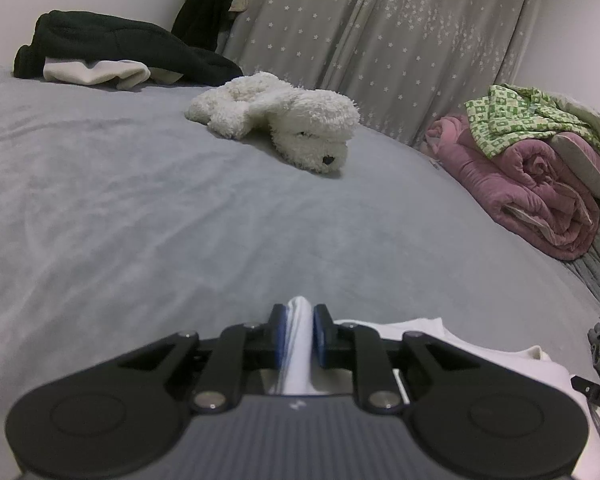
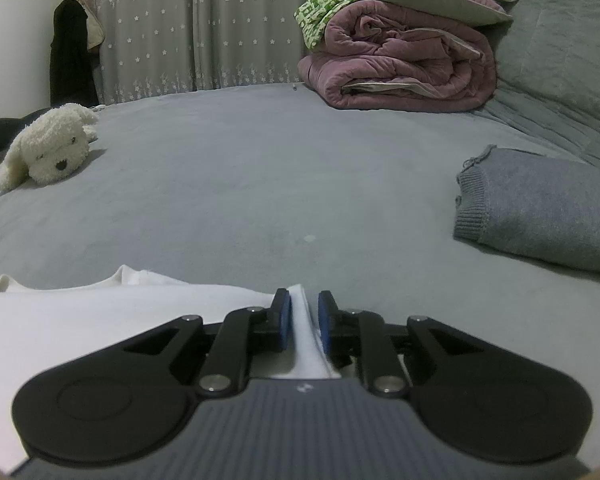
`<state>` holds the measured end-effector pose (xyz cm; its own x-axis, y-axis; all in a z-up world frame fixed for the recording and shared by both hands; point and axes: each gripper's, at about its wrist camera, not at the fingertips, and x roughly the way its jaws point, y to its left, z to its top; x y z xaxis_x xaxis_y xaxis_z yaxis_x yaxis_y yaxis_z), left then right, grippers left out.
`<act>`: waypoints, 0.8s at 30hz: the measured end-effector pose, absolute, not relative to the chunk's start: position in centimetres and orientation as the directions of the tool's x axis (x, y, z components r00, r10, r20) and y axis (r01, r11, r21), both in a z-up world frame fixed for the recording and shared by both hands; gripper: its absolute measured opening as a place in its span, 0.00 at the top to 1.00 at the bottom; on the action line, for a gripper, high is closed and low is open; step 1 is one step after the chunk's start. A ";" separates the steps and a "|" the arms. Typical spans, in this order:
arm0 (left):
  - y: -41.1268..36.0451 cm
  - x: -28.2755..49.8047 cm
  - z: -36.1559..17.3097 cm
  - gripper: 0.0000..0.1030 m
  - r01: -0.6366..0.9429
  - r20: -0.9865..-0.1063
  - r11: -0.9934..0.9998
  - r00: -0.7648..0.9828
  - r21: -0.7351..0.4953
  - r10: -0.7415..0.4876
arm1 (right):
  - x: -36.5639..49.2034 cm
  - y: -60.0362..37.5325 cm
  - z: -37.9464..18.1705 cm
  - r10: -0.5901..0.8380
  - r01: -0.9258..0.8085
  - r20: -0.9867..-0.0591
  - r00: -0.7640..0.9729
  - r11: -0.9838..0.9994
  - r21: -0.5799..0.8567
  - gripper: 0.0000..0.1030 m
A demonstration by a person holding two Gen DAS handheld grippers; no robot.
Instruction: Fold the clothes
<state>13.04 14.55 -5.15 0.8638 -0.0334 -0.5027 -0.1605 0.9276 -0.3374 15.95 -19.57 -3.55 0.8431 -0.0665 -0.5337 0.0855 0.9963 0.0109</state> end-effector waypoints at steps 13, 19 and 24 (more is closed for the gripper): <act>15.3 13.0 -5.1 0.69 -0.139 -0.492 0.909 0.867 -0.392 -0.079 | 15.5 -19.9 -3.0 -0.038 0.070 -0.516 0.856 0.997 0.041 0.56; 14.9 12.6 -3.9 0.24 -0.113 -0.487 0.917 0.868 -0.382 -0.096 | 14.6 -19.5 -1.5 -0.010 0.034 -0.473 0.881 0.999 0.043 0.38; 14.5 11.4 -2.2 0.12 -0.173 -0.470 0.912 0.883 -0.373 -0.025 | 13.6 -18.6 0.2 0.027 -0.003 -0.441 0.897 0.999 0.053 0.31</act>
